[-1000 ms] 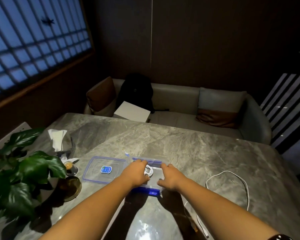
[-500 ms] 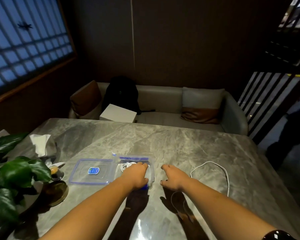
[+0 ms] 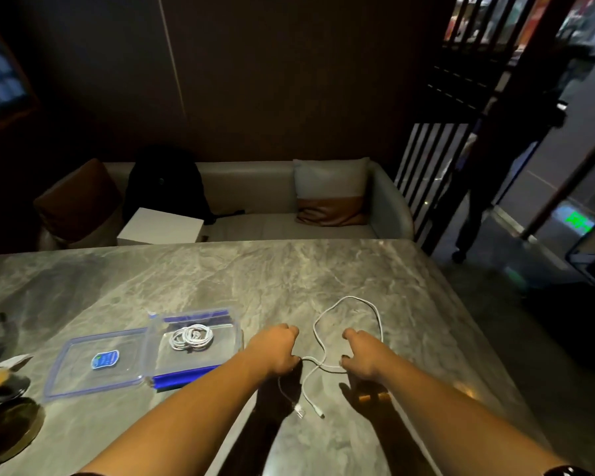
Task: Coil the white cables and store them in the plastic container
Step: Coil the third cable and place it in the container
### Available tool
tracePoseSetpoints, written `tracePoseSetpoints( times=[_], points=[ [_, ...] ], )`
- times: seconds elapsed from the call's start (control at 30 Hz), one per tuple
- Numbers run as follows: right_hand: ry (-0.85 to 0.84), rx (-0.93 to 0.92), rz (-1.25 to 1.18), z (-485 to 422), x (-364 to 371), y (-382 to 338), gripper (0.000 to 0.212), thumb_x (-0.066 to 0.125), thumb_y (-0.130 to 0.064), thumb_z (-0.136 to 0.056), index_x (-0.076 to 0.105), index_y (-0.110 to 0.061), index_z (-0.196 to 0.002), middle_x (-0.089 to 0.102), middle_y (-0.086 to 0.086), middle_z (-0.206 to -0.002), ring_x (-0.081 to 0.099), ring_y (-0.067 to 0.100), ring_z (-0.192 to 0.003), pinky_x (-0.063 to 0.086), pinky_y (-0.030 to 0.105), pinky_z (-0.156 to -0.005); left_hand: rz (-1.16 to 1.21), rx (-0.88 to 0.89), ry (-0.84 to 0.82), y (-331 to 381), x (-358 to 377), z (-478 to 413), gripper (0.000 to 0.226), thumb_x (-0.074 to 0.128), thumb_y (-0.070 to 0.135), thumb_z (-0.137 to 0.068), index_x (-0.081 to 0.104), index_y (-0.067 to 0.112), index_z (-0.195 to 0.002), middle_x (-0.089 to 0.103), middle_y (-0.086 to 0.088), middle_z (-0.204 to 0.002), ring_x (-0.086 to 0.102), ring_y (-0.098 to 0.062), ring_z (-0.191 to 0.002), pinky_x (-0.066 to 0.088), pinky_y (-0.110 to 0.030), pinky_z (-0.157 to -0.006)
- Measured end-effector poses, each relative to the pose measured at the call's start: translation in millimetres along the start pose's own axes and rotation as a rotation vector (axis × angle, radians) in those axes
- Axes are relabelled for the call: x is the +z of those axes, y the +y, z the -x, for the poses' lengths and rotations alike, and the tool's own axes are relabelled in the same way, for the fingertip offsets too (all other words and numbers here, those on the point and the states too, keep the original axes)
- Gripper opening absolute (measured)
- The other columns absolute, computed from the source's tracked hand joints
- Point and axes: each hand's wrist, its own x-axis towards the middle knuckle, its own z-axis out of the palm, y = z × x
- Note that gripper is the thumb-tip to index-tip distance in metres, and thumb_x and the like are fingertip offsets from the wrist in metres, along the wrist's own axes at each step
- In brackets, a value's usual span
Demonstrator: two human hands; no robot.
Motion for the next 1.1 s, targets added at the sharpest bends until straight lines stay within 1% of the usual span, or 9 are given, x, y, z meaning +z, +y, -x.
tracePoseSetpoints(
  times=[0.3,0.4,0.53,0.6,0.7,0.83,0.9,0.97,1.1],
  points=[
    [-0.013,0.021,-0.075,1,13,47,0.054,0.062,-0.034,-0.083,0.045,-0.016,-0.131,0.056,0.015,-0.126,0.059,0.033,-0.113,0.05,0.035,-0.089,-0.001,0.008,-0.042,33,25,-16,0.049,0.058,0.034,-0.088,0.049,0.011,-0.13,0.055,-0.013,-0.13,0.055,-0.034,-0.119,0.049,-0.043,-0.095],
    [-0.03,-0.01,-0.116,-6,21,48,0.054,0.063,-0.033,-0.081,0.046,-0.018,-0.13,0.056,0.012,-0.126,0.061,0.029,-0.113,0.052,0.036,-0.092,0.02,-0.021,-0.063,34,32,-18,0.047,0.06,0.033,-0.089,0.049,0.012,-0.13,0.054,-0.011,-0.131,0.055,-0.032,-0.12,0.049,-0.041,-0.095],
    [-0.035,-0.065,-0.172,-18,30,44,0.051,0.065,-0.032,-0.082,0.048,-0.019,-0.129,0.055,0.007,-0.128,0.06,0.02,-0.119,0.052,0.037,-0.097,0.088,-0.055,-0.066,33,39,-23,0.047,0.06,0.032,-0.09,0.05,0.012,-0.131,0.056,-0.009,-0.129,0.057,-0.03,-0.116,0.05,-0.04,-0.095],
    [-0.018,-0.084,-0.166,-24,36,40,0.049,0.065,-0.031,-0.083,0.051,-0.019,-0.128,0.056,0.006,-0.127,0.06,0.019,-0.119,0.052,0.036,-0.097,0.179,-0.103,-0.049,33,44,-28,0.039,0.061,0.031,-0.088,0.056,0.012,-0.121,0.061,-0.009,-0.121,0.06,-0.028,-0.109,0.051,-0.037,-0.09],
    [0.001,-0.112,-0.126,-32,42,34,0.045,0.064,-0.031,-0.082,0.054,-0.018,-0.124,0.059,0.005,-0.124,0.059,0.022,-0.117,0.051,0.037,-0.097,0.359,-0.208,-0.027,34,54,-32,0.025,0.064,0.03,-0.087,0.062,0.013,-0.106,0.067,-0.006,-0.103,0.063,-0.022,-0.095,0.05,-0.032,-0.079],
    [-0.028,-0.144,-0.062,-42,50,28,0.042,0.06,-0.032,-0.08,0.055,-0.018,-0.12,0.062,0.006,-0.119,0.058,0.027,-0.111,0.05,0.036,-0.091,0.601,-0.318,-0.04,36,72,-35,0.018,0.067,0.028,-0.085,0.064,0.014,-0.095,0.063,0.0,-0.083,0.058,-0.015,-0.077,0.046,-0.026,-0.069],
    [-0.053,-0.157,-0.074,-46,55,27,0.042,0.059,-0.032,-0.08,0.054,-0.018,-0.119,0.064,0.007,-0.116,0.06,0.028,-0.108,0.05,0.036,-0.087,0.742,-0.371,-0.055,35,80,-38,0.01,0.068,0.025,-0.083,0.064,0.015,-0.084,0.061,0.003,-0.074,0.056,-0.013,-0.069,0.047,-0.026,-0.067],
    [-0.086,-0.165,-0.098,-49,58,25,0.043,0.059,-0.033,-0.081,0.052,-0.02,-0.121,0.067,0.007,-0.114,0.062,0.029,-0.106,0.049,0.034,-0.084,0.882,-0.418,-0.062,36,84,-40,0.013,0.068,0.021,-0.082,0.062,0.017,-0.07,0.06,0.003,-0.066,0.055,-0.012,-0.062,0.046,-0.027,-0.065],
    [-0.113,-0.15,-0.226,-53,60,25,0.043,0.06,-0.031,-0.081,0.056,-0.021,-0.123,0.069,0.008,-0.108,0.064,0.026,-0.099,0.046,0.029,-0.079,1.256,-0.54,-0.069,42,81,-38,0.015,0.061,0.006,-0.08,0.068,0.005,-0.066,0.056,-0.015,-0.062,0.05,-0.019,-0.05,0.042,-0.024,-0.052]
  ],
)
